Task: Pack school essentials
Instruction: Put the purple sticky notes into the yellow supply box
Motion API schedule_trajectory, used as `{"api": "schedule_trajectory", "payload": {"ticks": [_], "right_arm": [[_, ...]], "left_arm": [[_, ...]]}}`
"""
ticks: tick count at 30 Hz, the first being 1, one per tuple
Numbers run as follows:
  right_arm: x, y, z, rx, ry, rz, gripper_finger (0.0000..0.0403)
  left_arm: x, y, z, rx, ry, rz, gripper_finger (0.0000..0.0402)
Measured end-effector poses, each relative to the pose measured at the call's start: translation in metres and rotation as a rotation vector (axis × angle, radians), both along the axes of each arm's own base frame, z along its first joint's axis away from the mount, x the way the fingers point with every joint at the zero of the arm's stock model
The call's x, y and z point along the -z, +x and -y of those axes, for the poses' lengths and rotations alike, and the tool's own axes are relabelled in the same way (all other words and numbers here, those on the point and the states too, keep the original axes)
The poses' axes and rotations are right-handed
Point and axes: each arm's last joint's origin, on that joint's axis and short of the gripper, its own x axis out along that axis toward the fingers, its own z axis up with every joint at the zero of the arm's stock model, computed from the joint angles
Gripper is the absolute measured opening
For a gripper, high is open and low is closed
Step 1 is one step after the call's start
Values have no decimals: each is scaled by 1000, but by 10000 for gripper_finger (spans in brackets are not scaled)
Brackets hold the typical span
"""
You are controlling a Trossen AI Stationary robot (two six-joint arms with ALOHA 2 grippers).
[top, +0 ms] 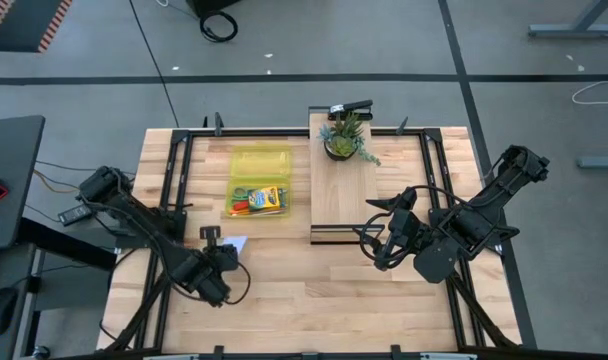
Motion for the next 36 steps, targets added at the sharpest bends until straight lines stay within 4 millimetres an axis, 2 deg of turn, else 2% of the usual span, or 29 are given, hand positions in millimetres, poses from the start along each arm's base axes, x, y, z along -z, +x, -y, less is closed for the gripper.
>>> {"api": "schedule_trajectory", "payload": {"ticks": [10,18,23,32,36], "right_arm": [[0,1,1,6,0,0,351],[0,2,3,12,-1,0,351],[0,2,3,12,0,0,351],[0,2,3,13,4,6,351],[-1,2,2,13,8,10,351]], "left_arm": [[-18,16,-40,28,85,17,0],[-19,42,-78,54,122,3,0],[-19,54,-110,21,151,-24,0],[-3,64,-158,-12,146,-69,0],[3,67,-170,-36,126,-86,0]]}}
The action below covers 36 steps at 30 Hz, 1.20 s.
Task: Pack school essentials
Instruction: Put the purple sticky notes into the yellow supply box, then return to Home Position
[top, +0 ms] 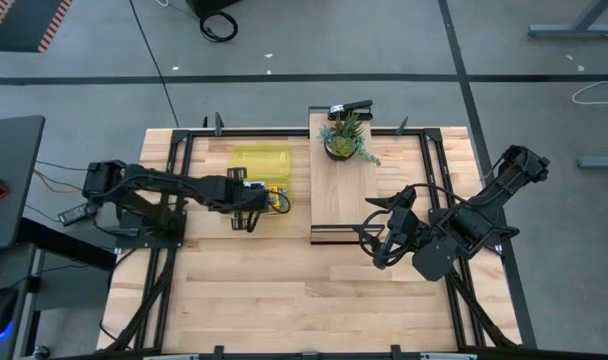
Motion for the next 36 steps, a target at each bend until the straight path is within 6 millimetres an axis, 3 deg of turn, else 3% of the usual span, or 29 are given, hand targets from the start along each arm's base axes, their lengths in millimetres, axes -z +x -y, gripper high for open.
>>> {"api": "schedule_trajectory", "payload": {"ticks": [11,20,27,36], "right_arm": [[-1,0,0,-1,3,6,351],[-1,0,0,-2,0,4,351],[0,0,0,-6,-45,-17,351],[-5,-16,11,8,-68,-47,350]], "left_arm": [[26,9,-2,-61,-107,-74,9],[25,7,6,-84,-116,-68,117],[2,0,13,-49,-172,41,169],[-38,-23,14,-6,-238,301,137]]}}
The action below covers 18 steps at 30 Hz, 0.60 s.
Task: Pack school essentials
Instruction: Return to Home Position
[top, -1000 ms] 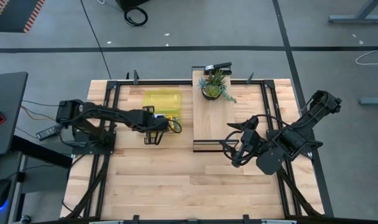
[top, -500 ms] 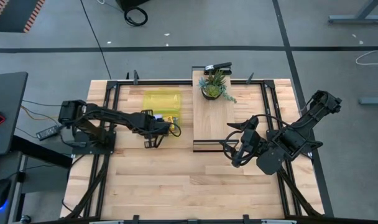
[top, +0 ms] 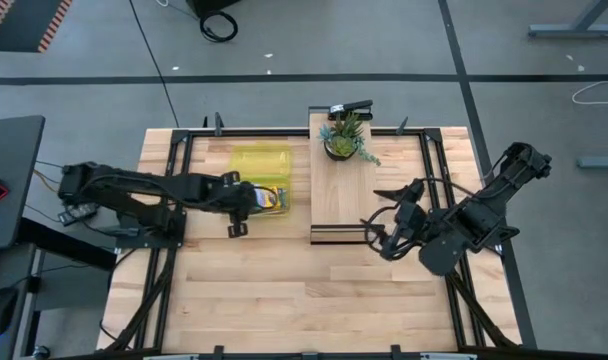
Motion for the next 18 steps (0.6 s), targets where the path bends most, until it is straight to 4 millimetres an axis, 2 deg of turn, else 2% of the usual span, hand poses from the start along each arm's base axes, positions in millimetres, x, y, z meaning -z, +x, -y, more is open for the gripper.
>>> {"api": "schedule_trajectory", "payload": {"ticks": [11,18], "right_arm": [[-21,-42,29,-43,47,1,312],[-29,-69,53,-53,72,-6,275]], "left_arm": [[-17,-57,0,-132,-152,288,61],[-14,-92,0,-236,-246,459,12]]}}
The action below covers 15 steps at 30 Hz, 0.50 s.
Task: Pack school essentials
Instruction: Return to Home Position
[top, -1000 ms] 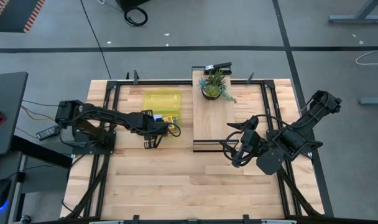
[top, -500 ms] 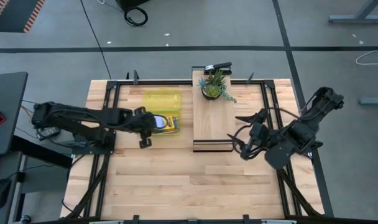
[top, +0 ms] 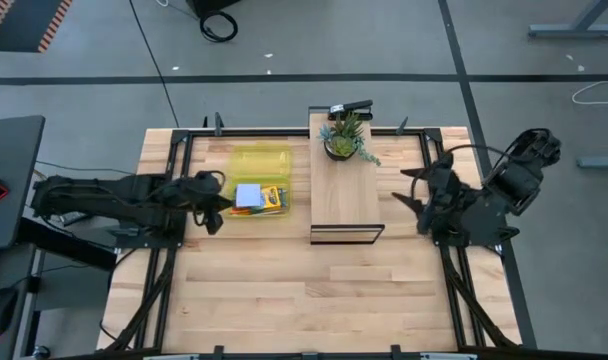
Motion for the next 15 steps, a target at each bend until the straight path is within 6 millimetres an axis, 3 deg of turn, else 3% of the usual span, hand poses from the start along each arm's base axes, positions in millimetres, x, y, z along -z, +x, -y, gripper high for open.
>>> {"api": "schedule_trajectory", "payload": {"ticks": [15], "right_arm": [[-2,-46,41,66,62,17,209]], "left_arm": [[16,-54,-4,-180,-85,447,5]]}}
